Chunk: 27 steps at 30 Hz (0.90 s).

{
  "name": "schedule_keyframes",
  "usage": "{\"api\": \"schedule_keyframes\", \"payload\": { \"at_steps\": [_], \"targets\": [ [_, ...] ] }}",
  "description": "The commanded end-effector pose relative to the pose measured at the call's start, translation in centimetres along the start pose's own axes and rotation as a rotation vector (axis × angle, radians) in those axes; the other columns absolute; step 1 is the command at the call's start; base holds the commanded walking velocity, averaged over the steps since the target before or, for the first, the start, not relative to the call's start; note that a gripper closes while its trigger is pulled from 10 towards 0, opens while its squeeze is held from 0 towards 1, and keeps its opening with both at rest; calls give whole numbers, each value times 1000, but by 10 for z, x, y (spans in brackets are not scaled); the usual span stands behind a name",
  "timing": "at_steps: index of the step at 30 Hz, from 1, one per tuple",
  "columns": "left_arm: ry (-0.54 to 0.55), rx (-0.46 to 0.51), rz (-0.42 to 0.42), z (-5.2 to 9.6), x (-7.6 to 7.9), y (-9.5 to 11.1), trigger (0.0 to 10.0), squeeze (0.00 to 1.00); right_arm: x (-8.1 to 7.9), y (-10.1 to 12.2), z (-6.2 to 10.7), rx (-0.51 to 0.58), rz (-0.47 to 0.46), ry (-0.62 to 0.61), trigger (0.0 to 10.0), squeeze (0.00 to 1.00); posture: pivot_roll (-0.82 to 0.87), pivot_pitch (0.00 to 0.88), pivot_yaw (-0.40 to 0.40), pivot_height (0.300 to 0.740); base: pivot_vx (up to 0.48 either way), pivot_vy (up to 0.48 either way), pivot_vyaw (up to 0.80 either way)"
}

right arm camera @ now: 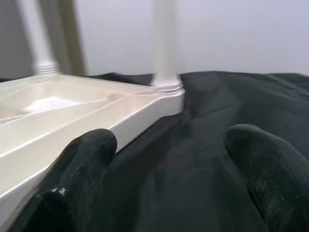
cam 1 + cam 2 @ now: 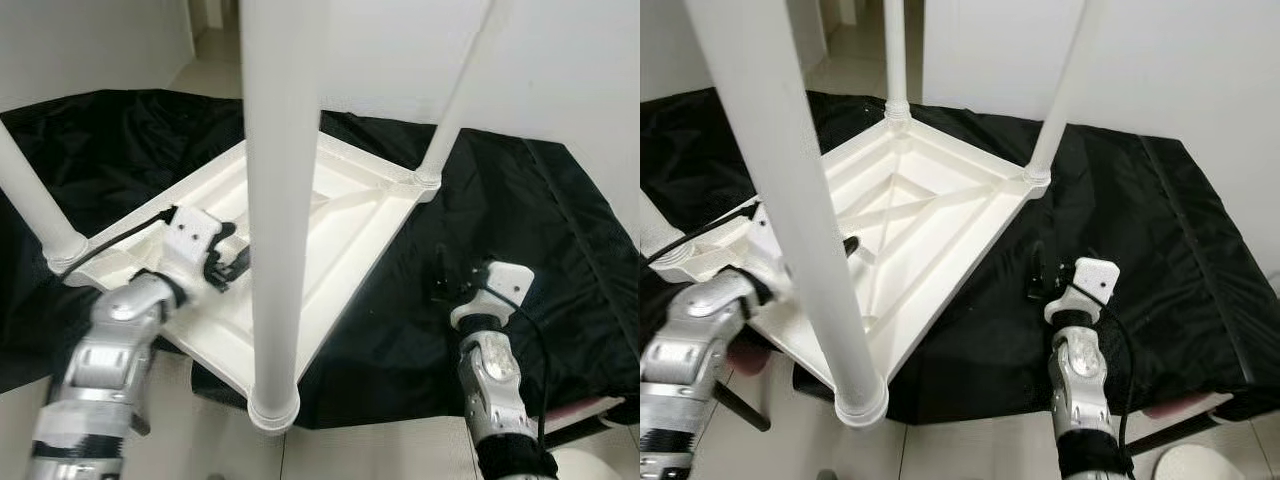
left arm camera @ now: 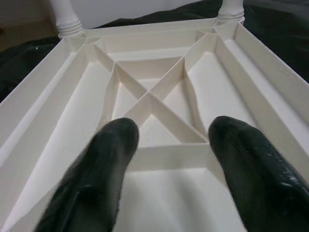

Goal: Building children table

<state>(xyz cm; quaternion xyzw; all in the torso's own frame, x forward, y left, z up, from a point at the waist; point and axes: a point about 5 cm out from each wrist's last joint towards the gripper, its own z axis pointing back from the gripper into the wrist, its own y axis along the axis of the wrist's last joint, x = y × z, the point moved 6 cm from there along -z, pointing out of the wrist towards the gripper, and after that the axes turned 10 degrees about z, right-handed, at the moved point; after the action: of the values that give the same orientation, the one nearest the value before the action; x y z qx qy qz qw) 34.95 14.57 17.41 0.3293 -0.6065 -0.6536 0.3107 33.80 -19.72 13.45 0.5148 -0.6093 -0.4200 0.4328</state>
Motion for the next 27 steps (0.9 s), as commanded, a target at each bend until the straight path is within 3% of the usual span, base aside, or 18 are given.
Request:
{"api": "schedule_keyframes", "payload": {
  "at_steps": [1,3,4,5,6,7,10,11,21,27],
  "targets": [
    [-78,2,35,8,3,-2,10000,1000,2,-1,6,-14,2,20,10000,0,65,47,-34,740,0,0,0],
    [-117,6,49,13,4,-1,10000,1000,3,-4,13,-26,13,36,10000,0,66,46,-39,740,0,0,0],
    [-172,-8,29,20,7,-3,10000,1000,7,-7,21,-45,29,45,10000,0,68,44,-41,740,0,0,0],
    [-187,-50,-43,22,7,-8,10000,1000,9,-7,23,-50,40,45,10000,0,68,45,-44,740,0,0,0],
    [-187,-50,-43,22,7,-8,10000,1000,9,-7,23,-50,40,45,10000,0,68,45,-44,740,0,0,0],
    [-203,-81,-99,25,7,-13,10000,1000,11,-7,24,-53,47,46,10000,0,68,45,-44,740,0,0,0],
    [-233,-116,-132,29,8,-18,10000,1000,12,-7,25,-58,49,50,10000,0,68,45,-44,740,0,0,0],
    [-278,-152,-136,33,12,-25,10000,0,13,-6,25,-64,56,59,10000,0,70,36,-47,740,0,0,0],
    [-464,-326,-172,52,33,-63,10000,0,14,-2,23,-84,72,90,10000,0,73,10,-53,740,0,0,0],
    [-532,-352,-164,60,35,-66,10000,0,13,-3,23,-90,77,101,10000,0,74,5,-51,740,0,0,0]
  ]
}}
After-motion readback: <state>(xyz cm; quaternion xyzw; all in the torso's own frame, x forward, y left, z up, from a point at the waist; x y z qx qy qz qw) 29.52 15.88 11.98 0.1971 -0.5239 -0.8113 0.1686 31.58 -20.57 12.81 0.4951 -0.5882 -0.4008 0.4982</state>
